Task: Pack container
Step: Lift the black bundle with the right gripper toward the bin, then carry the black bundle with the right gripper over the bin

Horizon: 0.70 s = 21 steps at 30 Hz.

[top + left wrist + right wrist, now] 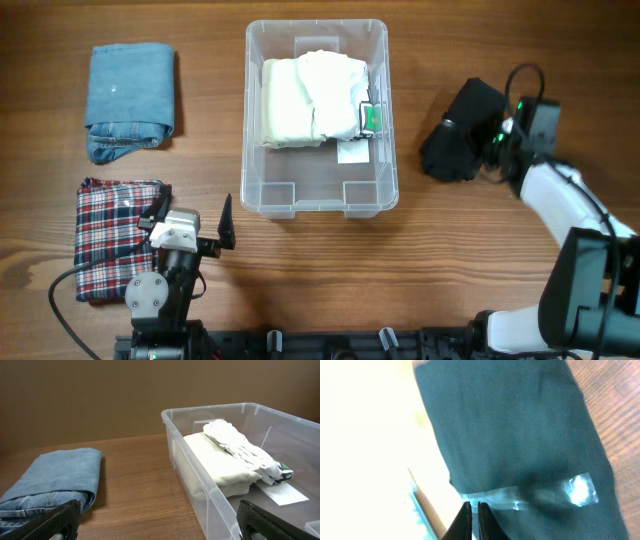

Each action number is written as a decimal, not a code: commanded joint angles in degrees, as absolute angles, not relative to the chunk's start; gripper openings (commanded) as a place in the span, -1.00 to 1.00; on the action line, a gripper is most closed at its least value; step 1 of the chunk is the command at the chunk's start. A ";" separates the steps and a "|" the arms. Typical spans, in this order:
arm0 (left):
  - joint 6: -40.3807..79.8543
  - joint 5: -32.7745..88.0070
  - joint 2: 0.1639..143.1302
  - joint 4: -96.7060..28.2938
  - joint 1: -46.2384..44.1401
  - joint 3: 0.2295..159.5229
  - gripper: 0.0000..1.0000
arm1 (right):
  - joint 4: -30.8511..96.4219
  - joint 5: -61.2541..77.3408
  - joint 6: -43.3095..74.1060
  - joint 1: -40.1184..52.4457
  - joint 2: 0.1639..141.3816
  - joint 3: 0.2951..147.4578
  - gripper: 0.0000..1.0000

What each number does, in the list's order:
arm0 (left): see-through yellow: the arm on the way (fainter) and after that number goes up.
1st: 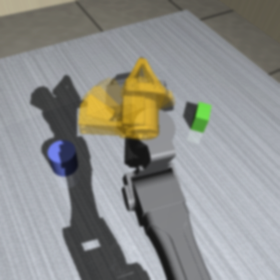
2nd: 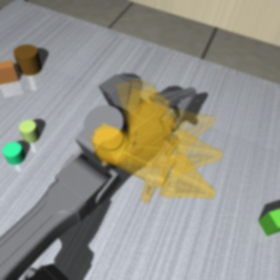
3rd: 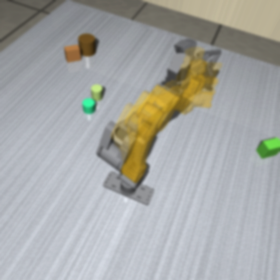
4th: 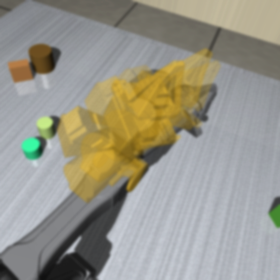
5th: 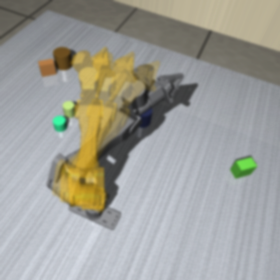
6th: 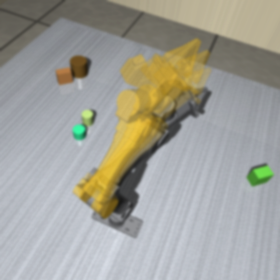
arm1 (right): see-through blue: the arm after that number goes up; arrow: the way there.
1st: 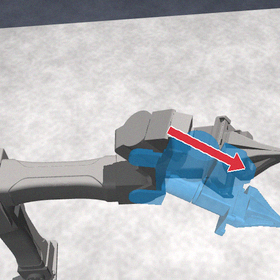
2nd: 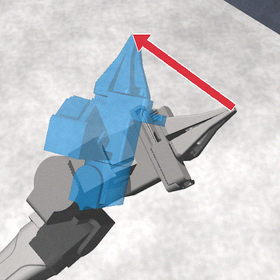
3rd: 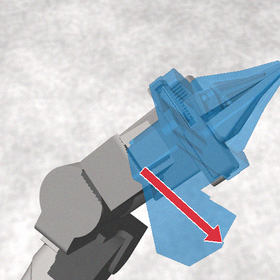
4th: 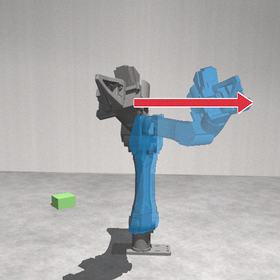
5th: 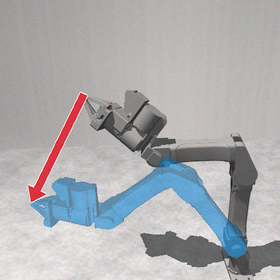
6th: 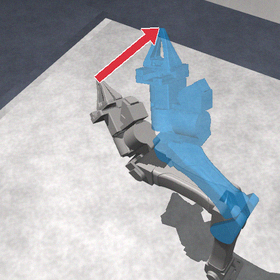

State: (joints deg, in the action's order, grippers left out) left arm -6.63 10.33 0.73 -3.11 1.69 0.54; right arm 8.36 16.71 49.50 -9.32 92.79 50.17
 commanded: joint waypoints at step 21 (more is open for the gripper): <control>-7.29 9.98 0.16 -3.46 2.15 0.32 0.99 | 35.88 36.99 7.64 -25.12 93.67 60.34 0.76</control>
State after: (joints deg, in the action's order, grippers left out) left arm -6.63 10.33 0.73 -3.09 1.67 0.54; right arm 37.50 30.48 11.14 -25.58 92.82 61.58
